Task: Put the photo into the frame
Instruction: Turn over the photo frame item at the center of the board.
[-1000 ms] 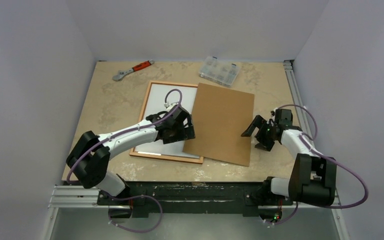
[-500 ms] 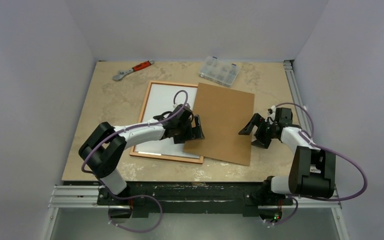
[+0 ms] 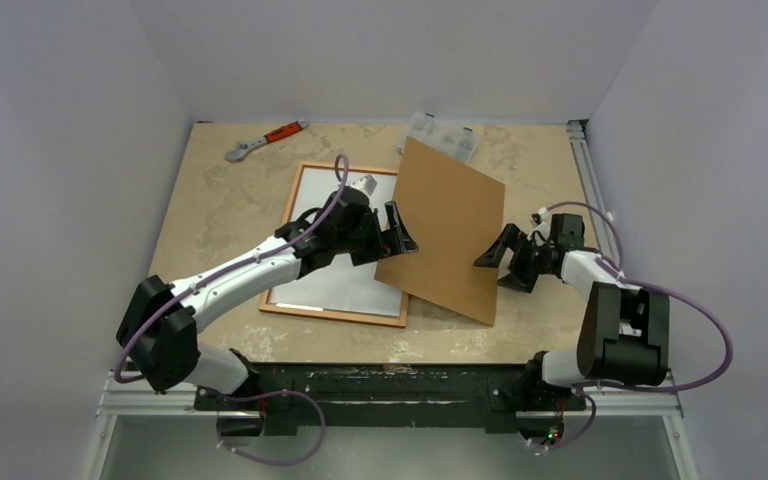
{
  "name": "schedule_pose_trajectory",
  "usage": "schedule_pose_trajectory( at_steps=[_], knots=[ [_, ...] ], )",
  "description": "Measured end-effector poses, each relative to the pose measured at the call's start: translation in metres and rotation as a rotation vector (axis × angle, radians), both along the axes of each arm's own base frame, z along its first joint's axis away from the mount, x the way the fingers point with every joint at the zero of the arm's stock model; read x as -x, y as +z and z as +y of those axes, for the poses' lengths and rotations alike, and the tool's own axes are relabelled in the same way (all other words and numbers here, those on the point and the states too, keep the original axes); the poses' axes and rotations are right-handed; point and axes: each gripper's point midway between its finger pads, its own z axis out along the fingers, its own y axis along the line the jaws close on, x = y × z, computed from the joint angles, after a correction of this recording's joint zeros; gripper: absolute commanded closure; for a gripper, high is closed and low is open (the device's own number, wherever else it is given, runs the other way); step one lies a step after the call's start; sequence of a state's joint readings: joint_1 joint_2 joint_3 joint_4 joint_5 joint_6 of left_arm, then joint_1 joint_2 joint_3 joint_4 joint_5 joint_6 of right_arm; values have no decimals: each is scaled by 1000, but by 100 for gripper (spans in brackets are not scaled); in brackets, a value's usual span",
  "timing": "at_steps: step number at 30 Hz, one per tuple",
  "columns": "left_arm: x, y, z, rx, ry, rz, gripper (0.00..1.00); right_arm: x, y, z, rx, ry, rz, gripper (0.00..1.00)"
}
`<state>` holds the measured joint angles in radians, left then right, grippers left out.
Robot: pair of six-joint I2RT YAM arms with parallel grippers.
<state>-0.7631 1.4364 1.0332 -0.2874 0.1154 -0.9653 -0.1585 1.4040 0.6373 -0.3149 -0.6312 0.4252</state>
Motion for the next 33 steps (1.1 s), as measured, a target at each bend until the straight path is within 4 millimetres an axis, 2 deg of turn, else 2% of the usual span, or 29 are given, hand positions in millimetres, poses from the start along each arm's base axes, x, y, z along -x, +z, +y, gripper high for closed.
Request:
schedule_pose_trajectory(
  at_steps=[4,8,12,16,22,23,25,33],
  knots=[
    [0,30,-16,70,-31,-34,20,0,2,6,-38,19,-1,11],
    [9,44,-34,112,-89,-31,27,3,2,12,-81,39,7,12],
    [14,41,-50,104,-131,-4,43,4,3,15,-102,48,11,13],
    [17,34,-49,60,-134,25,53,6,3,17,-112,54,16,13],
    [20,20,-31,-39,-104,43,93,8,3,19,-116,60,24,13],
    [20,19,-29,-52,-102,46,97,9,4,19,-116,60,29,12],
    [22,19,-26,-64,-101,49,100,11,5,19,-115,60,32,12],
    [29,34,-18,-62,-118,17,100,11,18,18,-97,75,0,12]
  ],
)
